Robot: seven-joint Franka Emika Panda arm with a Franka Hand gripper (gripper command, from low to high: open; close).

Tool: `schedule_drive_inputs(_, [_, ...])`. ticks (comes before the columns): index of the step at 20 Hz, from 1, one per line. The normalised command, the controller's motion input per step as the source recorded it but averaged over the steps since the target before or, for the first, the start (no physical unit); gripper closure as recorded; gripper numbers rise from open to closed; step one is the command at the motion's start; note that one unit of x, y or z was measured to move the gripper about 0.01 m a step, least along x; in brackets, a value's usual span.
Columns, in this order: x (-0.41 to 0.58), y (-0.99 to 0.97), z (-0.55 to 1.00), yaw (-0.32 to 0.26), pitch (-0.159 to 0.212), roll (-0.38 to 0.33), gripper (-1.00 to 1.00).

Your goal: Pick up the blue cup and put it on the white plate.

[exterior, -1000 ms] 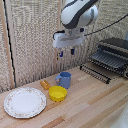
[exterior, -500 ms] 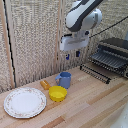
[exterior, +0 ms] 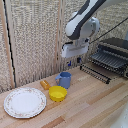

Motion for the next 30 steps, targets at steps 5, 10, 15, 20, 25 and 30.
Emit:
schedule_drive_inputs(5, [0.236,-0.15,-0.26,0.030,0.057,0.017,-1.00])
schedule_drive_inputs(10, [0.211,-0.24,-0.22,0.000,0.048,0.000,-1.00])
schedule_drive_inputs(15, [0.215,-0.20,-0.22,-0.006,0.039,0.002,-1.00])
schedule_drive_inputs(20, [0.173,-0.02,-0.14,0.001,0.003,0.030,-1.00])
schedule_drive_inputs(25, [0.002,0.00,-0.07,0.016,0.017,0.002,1.00])
schedule_drive_inputs(30, [0.137,0.05,-0.03,0.003,0.024,-0.011,1.00])
